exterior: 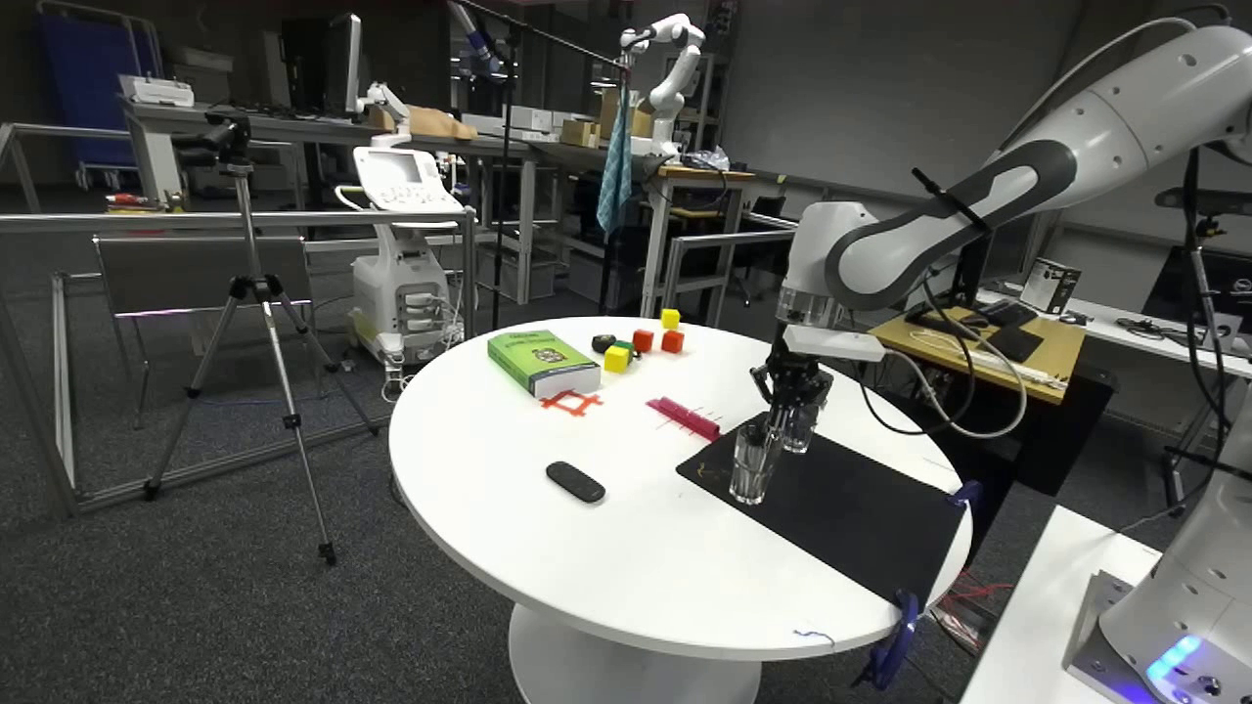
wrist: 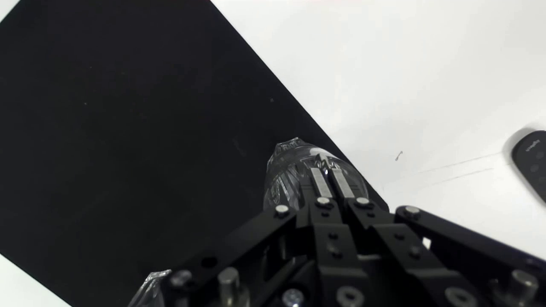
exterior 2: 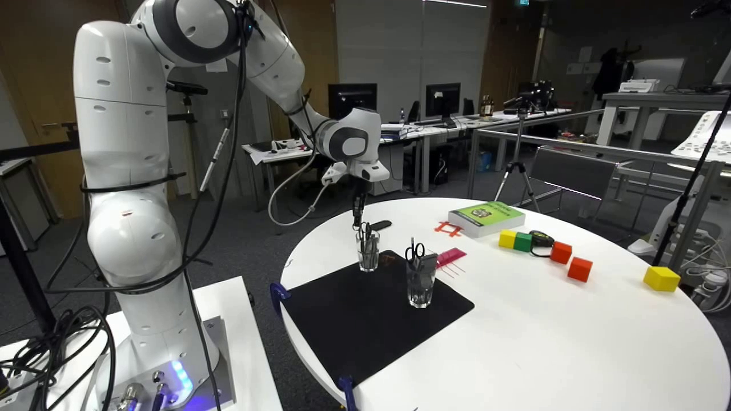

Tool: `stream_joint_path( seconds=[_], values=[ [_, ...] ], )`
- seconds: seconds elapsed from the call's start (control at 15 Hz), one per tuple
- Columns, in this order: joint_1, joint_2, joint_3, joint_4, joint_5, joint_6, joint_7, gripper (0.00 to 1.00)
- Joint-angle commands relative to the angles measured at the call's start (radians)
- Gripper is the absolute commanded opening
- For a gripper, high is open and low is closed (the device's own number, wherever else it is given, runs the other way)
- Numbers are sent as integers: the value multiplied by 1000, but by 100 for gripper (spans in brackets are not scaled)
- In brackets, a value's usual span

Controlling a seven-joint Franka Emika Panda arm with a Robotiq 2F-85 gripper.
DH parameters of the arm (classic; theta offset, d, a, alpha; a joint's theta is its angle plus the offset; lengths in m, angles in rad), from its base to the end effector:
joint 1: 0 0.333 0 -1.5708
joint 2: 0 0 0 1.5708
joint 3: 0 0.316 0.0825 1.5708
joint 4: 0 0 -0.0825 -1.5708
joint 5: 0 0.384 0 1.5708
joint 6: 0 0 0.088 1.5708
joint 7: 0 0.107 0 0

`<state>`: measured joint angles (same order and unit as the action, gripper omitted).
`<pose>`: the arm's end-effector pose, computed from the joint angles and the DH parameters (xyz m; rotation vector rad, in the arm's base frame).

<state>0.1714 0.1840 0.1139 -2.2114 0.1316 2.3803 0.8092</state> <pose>0.5243 0.1549 0.2950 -2.9064 0.9337 0.1075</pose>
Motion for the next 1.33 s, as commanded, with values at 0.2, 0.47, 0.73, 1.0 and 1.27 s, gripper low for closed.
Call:
stream_joint_path(
  seconds=[0.2, 0.47, 0.73, 1.0, 1.27],
  values=[
    [-5, -92, -4, -9, -1, -34, -36, 1],
    [-6, -144, 3, -12, 6, -65, -54, 1],
    [-11, -199, 5, -11, 7, -92, -79, 1],
    [-17, -260, 5, -13, 11, -94, -102, 1],
    [-22, -336, 4, -21, 46, -109, -140, 1]
  ],
)
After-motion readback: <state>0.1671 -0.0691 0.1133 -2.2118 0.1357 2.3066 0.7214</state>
